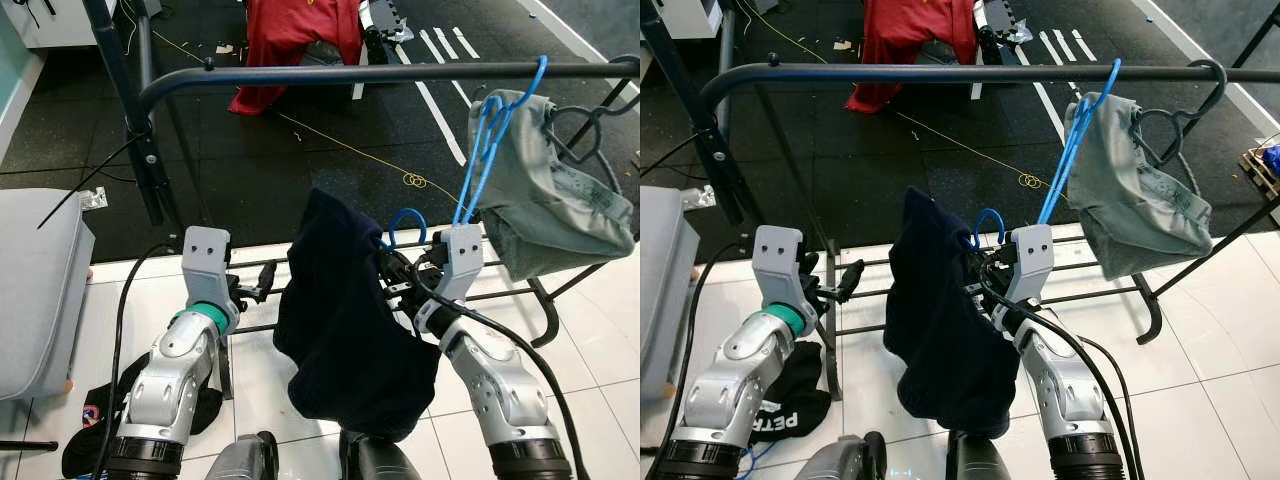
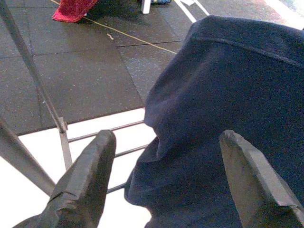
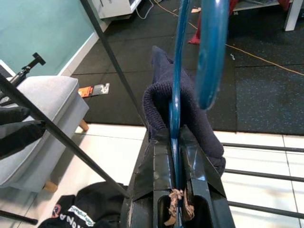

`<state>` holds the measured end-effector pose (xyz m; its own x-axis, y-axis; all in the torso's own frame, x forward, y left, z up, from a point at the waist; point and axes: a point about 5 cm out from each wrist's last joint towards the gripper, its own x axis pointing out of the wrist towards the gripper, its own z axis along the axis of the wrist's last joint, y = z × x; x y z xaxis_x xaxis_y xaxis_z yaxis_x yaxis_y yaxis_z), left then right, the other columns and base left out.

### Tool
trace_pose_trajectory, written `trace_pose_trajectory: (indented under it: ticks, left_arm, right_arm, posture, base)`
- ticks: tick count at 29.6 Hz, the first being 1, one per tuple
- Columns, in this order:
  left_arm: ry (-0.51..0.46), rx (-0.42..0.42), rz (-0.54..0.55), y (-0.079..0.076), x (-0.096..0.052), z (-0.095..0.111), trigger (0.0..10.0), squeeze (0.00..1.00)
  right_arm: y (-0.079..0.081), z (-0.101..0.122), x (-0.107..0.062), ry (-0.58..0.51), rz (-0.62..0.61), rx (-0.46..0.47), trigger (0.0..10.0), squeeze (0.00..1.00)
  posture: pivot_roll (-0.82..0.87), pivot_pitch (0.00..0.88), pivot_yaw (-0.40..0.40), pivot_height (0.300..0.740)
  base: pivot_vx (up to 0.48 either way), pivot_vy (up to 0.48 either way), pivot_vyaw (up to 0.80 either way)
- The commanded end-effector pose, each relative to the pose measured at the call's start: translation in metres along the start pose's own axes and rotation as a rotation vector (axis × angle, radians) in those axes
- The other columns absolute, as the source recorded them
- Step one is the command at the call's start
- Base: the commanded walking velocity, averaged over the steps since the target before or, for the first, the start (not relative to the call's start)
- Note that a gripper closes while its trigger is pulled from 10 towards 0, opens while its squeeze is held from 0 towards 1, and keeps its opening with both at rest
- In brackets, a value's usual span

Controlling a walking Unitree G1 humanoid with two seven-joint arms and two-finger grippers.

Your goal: Hang hanger

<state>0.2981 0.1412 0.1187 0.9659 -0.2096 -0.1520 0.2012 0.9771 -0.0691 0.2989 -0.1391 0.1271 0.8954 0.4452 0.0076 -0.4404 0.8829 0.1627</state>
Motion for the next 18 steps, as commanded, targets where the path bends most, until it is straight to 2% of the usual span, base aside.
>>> trace_pose_trajectory:
  ticks: [1, 18]
  left_arm:
    - [0.024, -0.002, -0.003, -0.0023, -0.0007, -0.0048, 10.0, 0.0]
    - [0.018, -0.016, -0.031, -0.007, -0.0005, -0.0017, 10.0, 0.0]
  right_arm:
    - [-0.0003, 0.0001, -0.0023, -0.018, -0.002, 0.008, 10.0, 0.0]
    - [0.0057, -0.0024, -0.0016, -0.021, -0.008, 0.036, 10.0, 0.0]
  posture:
    - [-0.04, 0.104, 0.008, 0.74]
    - [-0.04, 0.114, 0.015, 0.74]
  base:
    - [0.0, 0.0, 0.0]
    - [0.0, 0.0, 0.0]
